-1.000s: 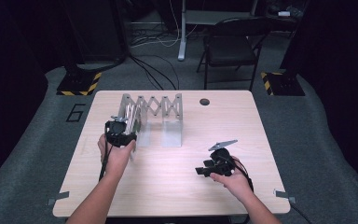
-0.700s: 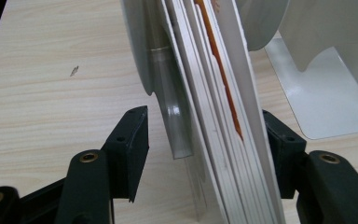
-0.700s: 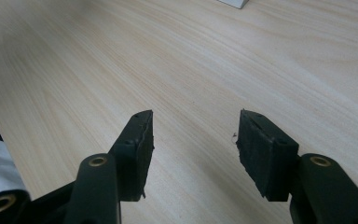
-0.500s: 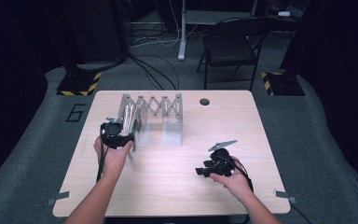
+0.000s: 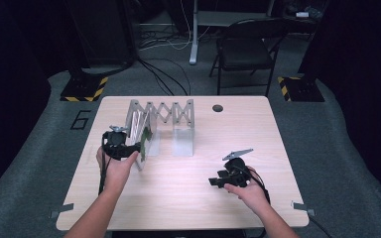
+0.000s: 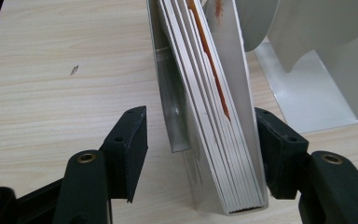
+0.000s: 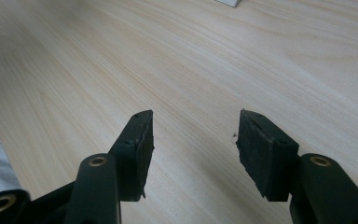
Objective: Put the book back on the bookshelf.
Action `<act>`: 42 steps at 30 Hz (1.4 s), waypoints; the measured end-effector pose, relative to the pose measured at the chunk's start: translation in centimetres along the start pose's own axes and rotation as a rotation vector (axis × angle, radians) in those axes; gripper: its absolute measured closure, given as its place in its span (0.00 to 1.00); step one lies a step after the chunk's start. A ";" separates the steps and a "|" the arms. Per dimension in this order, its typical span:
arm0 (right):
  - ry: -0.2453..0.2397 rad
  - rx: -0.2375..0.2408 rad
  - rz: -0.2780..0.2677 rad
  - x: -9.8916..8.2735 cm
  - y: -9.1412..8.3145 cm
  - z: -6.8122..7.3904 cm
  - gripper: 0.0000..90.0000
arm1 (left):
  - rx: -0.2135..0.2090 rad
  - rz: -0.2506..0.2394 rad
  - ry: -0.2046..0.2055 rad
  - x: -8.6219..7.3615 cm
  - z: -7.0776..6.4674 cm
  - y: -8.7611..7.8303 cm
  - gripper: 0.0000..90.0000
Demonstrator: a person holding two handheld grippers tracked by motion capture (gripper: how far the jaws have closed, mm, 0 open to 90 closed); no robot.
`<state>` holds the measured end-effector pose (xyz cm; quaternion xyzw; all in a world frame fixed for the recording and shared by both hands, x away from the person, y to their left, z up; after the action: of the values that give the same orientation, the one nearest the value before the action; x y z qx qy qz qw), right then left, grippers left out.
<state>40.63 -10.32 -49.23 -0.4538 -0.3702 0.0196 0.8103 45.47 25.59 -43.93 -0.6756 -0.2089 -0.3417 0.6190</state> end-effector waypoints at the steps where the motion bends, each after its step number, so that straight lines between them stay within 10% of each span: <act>1: -0.004 -0.003 0.000 0.0 0.0 0.0 0.51 | -0.003 -0.002 -0.001 0.1 0.0 -0.2 0.45; 23: 0.009 -0.003 -0.011 -0.1 0.0 -0.2 0.51 | -0.110 -0.035 0.085 1.1 -0.6 -5.2 0.45; 42: 0.014 -0.014 -0.012 -0.2 -0.3 -0.5 0.51 | -0.314 -0.043 0.236 0.0 -2.2 -9.0 0.49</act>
<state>40.71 -10.96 -49.27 -0.4572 -0.3675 0.0089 0.8098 38.71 24.76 -37.67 -0.7146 -0.0935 -0.4600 0.5186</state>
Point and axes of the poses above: each handheld gripper's, and its own axes: y roughly forward along the jaws, x roughly out of its top, z roughly to its left, the point moved 3 cm from there along y, roughly forward along the jaws, and after that the axes turned 4 degrees about y, right-handed, at the moved point
